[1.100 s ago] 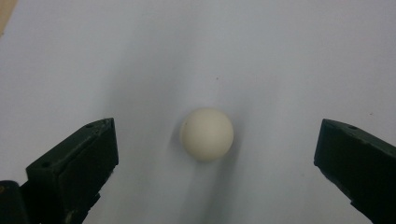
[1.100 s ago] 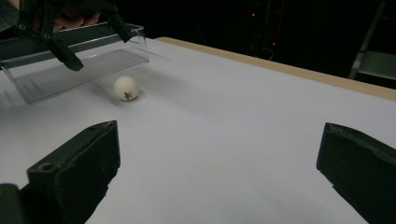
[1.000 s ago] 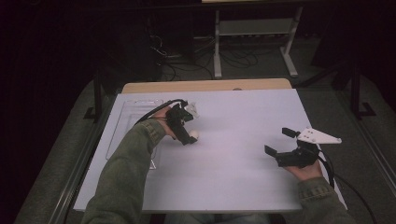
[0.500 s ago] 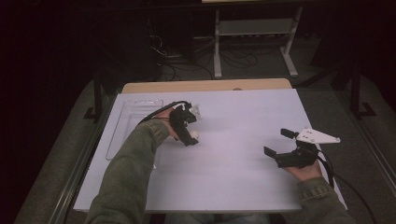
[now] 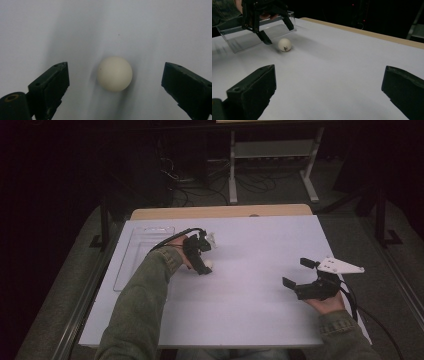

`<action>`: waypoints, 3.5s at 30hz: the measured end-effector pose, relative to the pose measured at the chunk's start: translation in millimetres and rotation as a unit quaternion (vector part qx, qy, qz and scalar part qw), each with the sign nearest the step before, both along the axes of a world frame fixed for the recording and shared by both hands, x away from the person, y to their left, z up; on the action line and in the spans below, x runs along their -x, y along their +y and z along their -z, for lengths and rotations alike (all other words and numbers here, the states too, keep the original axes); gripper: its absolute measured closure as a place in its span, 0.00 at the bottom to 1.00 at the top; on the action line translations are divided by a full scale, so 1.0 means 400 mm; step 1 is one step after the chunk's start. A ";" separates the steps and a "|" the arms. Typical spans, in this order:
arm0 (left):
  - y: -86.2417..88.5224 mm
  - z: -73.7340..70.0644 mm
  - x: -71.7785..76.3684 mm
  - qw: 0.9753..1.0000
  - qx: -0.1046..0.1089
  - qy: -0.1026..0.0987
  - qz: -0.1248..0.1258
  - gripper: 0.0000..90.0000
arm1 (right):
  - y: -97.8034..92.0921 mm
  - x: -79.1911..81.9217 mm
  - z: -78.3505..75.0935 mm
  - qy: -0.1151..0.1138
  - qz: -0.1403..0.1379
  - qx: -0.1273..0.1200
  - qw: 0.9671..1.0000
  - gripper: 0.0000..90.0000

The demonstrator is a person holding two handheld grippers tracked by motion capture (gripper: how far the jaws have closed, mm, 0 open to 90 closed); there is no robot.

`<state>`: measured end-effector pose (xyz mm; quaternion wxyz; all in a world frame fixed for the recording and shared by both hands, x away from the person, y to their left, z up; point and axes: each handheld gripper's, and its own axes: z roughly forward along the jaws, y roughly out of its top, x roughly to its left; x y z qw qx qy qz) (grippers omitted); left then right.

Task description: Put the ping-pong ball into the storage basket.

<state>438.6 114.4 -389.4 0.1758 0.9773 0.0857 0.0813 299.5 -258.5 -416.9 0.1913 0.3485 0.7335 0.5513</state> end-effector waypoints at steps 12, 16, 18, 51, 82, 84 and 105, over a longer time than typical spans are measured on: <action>-0.001 0.013 -0.008 1.000 -0.017 0.004 0.017 0.31 | -0.003 0.001 -0.001 -0.007 0.001 -0.003 1.000 0.00; -0.005 0.020 -0.007 0.999 -0.020 0.010 0.023 0.37 | -0.004 0.001 -0.002 -0.008 0.002 -0.003 1.000 0.00; -0.006 0.024 -0.008 0.999 -0.027 0.010 0.025 0.37 | -0.004 0.001 -0.002 -0.008 0.003 -0.005 1.000 0.00; 0.003 0.028 -0.017 0.999 -0.032 0.025 0.022 0.56 | -0.006 0.002 0.002 -0.006 0.006 -0.005 1.000 0.00; 0.036 -0.138 0.035 0.999 -0.029 -0.010 0.029 0.56 | -0.001 0.007 0.001 -0.007 0.003 -0.001 1.000 0.00; 0.041 -0.154 0.037 0.999 -0.024 -0.013 0.028 0.56 | 0.000 0.007 0.003 -0.005 0.002 0.000 1.000 0.00; 0.056 -0.339 0.060 0.998 -0.027 -0.052 0.028 0.56 | -0.002 0.017 0.007 -0.004 0.003 0.013 1.000 0.00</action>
